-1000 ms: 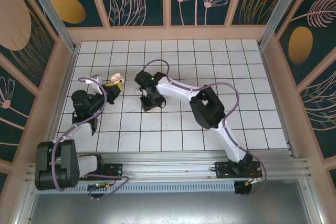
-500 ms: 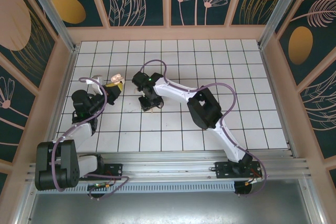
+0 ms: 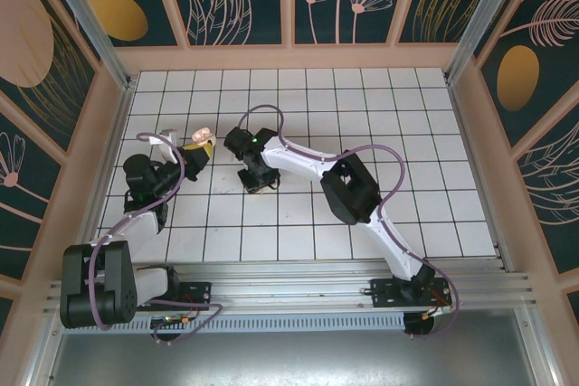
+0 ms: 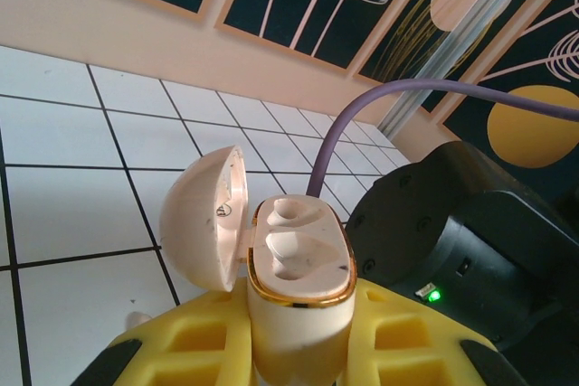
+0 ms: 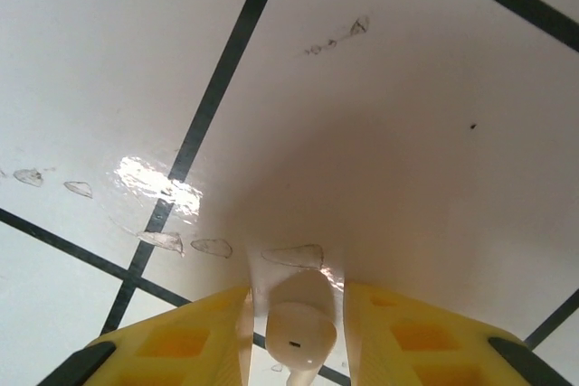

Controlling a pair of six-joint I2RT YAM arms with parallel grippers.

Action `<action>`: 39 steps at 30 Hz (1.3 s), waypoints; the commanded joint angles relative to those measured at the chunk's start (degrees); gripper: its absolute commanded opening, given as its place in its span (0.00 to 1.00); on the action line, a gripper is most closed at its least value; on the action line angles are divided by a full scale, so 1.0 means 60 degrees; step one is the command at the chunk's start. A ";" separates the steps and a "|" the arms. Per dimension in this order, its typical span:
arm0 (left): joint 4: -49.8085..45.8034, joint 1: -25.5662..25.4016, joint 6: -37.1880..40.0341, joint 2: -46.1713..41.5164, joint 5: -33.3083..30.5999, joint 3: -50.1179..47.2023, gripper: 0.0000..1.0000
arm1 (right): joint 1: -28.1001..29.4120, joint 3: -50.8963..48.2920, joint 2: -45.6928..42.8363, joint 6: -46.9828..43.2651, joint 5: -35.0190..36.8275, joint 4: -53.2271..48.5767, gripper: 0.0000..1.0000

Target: Insert wireless bluetooth earbuds into charging case

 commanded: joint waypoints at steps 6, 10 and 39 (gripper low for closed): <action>0.0164 0.0079 0.0175 -0.0087 0.0202 0.0273 0.13 | 0.0138 0.0128 0.0127 0.0284 0.0476 -0.0448 0.28; 0.0128 0.0079 0.0240 -0.0095 0.0212 0.0283 0.13 | 0.0139 0.0099 -0.0002 0.0357 0.0700 -0.0348 0.24; 0.2168 -0.0364 0.1904 0.0740 0.2414 0.1303 0.13 | -0.0904 -0.6974 -0.7108 0.0429 0.1030 1.0216 0.21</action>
